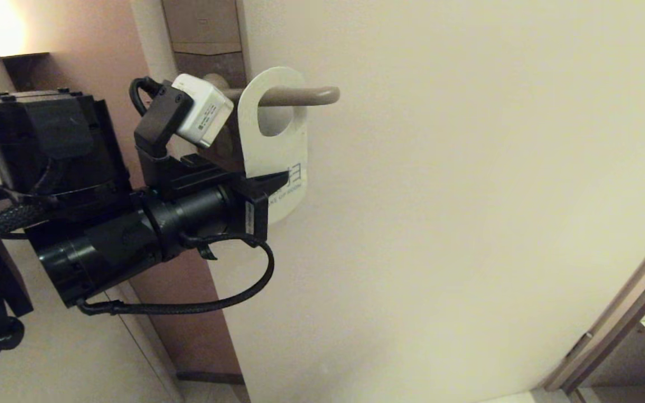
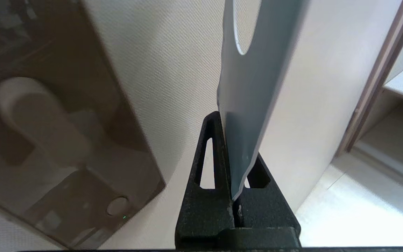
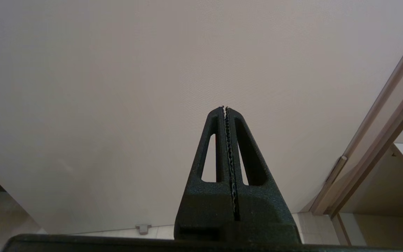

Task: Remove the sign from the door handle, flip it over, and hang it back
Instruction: Take down the sign

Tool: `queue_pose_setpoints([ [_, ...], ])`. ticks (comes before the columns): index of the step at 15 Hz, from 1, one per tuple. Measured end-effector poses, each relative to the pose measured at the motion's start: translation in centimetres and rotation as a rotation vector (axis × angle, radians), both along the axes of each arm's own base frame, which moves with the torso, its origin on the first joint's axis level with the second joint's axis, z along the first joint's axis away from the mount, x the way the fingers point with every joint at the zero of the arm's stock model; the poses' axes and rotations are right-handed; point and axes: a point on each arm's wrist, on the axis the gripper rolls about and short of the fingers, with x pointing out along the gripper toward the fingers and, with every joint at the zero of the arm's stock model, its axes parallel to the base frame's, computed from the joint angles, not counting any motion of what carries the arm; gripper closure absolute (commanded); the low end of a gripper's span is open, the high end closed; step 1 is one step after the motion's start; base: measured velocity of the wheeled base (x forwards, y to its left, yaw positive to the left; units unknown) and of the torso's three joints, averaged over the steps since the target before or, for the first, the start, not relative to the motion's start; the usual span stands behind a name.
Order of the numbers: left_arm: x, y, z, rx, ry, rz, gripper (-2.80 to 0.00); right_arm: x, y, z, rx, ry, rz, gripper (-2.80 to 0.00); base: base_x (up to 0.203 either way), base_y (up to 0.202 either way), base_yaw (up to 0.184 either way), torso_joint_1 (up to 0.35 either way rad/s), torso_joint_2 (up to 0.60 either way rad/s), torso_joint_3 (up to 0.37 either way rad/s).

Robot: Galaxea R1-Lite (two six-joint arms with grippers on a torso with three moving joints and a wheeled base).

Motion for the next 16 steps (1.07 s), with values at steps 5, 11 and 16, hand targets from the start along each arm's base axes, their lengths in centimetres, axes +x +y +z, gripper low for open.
queue_pose_setpoints([
  [5, -0.6, -1.1, 0.4, 0.012, -0.002, 0.018, 0.0, 0.0, 0.0, 0.0, -0.001, 0.0, 0.0, 0.0, 0.0, 0.0, 0.0, 0.0, 0.0, 0.0],
  [11, -0.7, -2.6, 0.9, 0.014, -0.007, 0.03, 0.0, 0.0, 0.0, 0.0, 0.0, 0.0, 0.0, 0.0, 0.0, 0.0, 0.0, 0.0, 0.0, 0.0],
  [16, -0.4, -3.1, 1.1, 0.014, -0.013, 0.027, 0.0, 0.0, 0.0, 0.0, 0.0, 0.0, 0.0, 0.0, 0.0, 0.0, 0.0, 0.0, 0.0, 0.0],
])
